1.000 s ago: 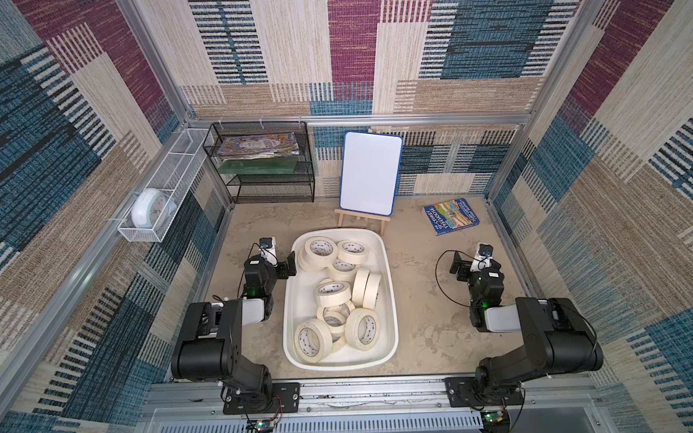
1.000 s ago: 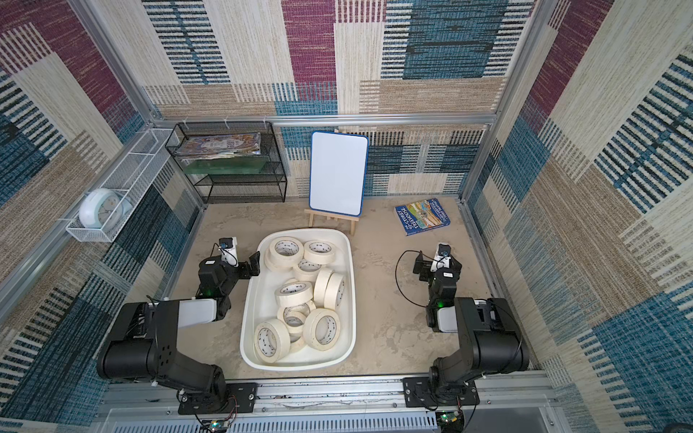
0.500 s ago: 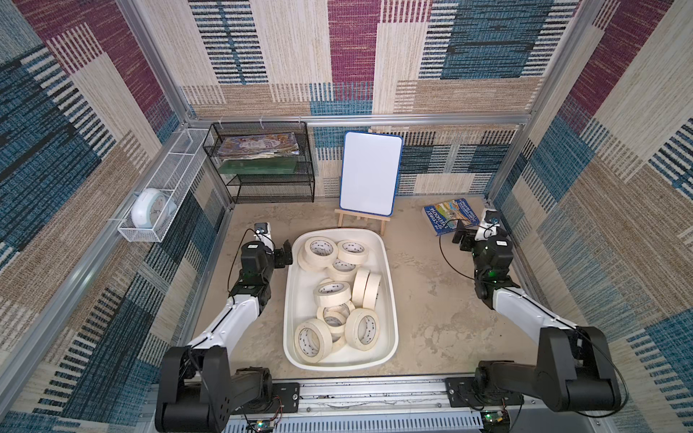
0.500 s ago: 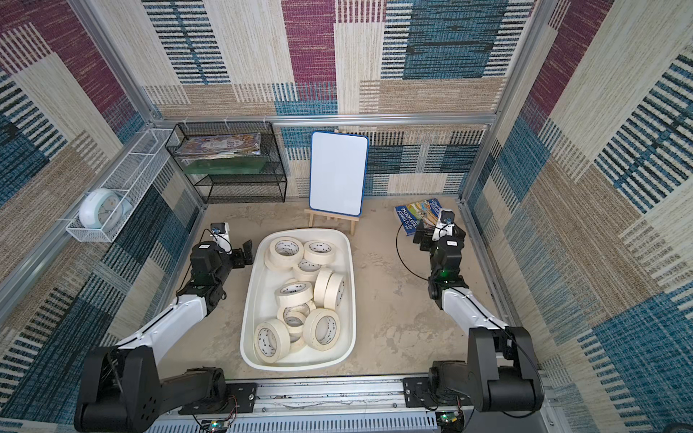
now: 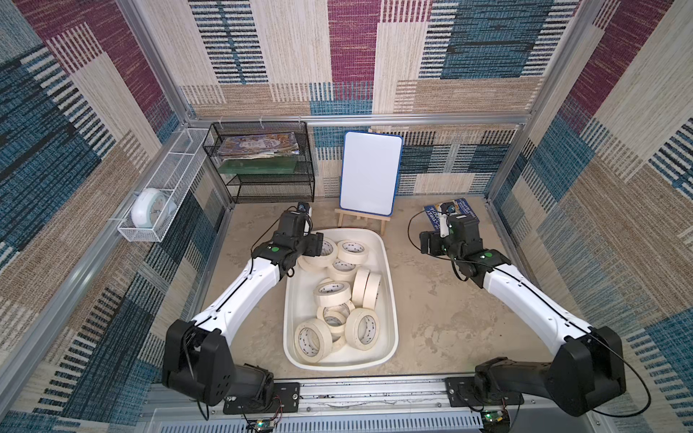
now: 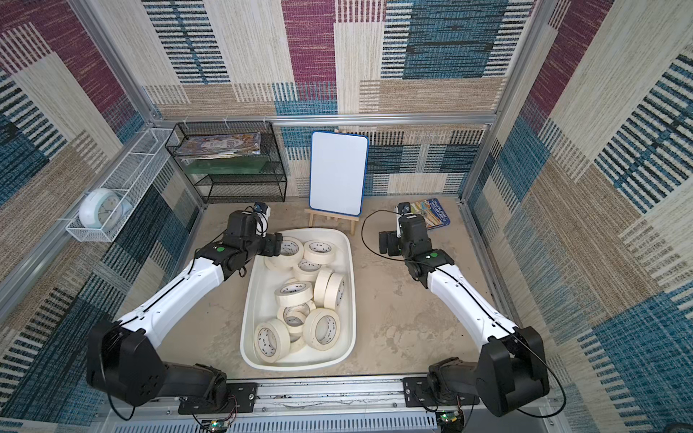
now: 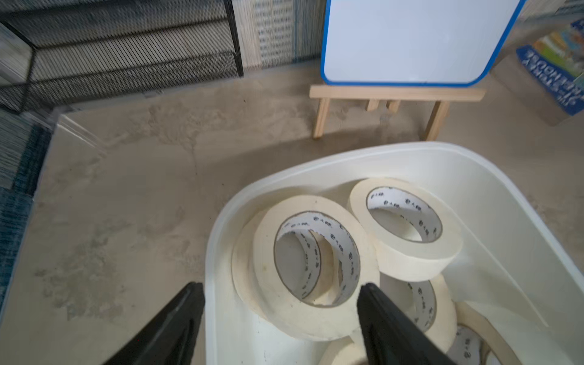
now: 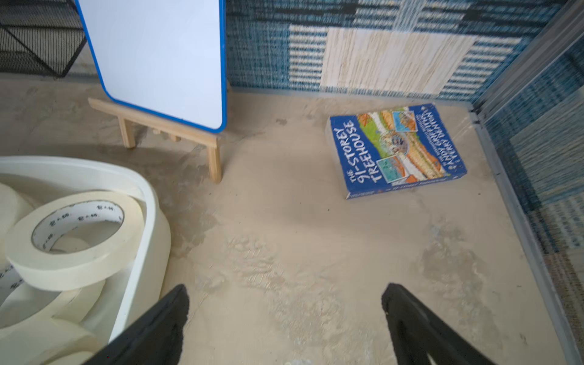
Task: Take out the art tape in the storage box
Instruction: Pick up the art tape from the storage box.
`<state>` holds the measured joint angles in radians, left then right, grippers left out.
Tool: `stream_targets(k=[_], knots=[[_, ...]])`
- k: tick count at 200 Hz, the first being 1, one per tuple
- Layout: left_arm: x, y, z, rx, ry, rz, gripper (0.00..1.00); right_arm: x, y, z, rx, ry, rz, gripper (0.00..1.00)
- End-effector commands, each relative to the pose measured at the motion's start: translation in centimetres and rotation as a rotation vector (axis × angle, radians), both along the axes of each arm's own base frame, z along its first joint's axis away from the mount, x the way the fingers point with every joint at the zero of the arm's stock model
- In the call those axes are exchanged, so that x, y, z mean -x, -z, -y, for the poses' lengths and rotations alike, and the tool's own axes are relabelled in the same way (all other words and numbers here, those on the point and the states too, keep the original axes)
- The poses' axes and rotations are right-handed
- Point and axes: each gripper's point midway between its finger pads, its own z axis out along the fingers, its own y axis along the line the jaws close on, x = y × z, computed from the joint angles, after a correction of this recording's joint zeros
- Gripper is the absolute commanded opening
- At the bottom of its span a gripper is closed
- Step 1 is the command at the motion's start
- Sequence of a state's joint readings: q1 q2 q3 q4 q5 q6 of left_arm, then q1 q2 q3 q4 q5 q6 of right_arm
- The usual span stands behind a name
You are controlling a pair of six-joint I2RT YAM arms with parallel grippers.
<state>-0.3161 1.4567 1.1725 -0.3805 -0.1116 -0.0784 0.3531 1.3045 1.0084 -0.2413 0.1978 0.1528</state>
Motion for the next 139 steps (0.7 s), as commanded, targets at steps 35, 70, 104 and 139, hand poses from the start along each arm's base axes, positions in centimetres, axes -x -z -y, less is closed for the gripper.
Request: stream_targets(k=[35,70,104,139], knots=[[0.9,4.9,0.3,-0.024,-0.011,-0.242,0.66,3.1,2.9,-2.4,-0.031,-0.088,-0.166,0.97],[0.5,7.3,-0.2,-0.071,-0.036,-0.303,0.59,3.3,3.3,-2.6,-0.031,-0.103,-0.176,0.96],[0.4,7.7,-0.5,-0.093,-0.050,-0.307,0.38,3.4,3.6,-3.2,-0.050,-0.130,-0.184,0.91],[0.2,7.6,-0.7,-0.106,-0.061,-0.292,0.11,3.3,3.7,-4.5,-0.091,-0.173,-0.198,0.83]])
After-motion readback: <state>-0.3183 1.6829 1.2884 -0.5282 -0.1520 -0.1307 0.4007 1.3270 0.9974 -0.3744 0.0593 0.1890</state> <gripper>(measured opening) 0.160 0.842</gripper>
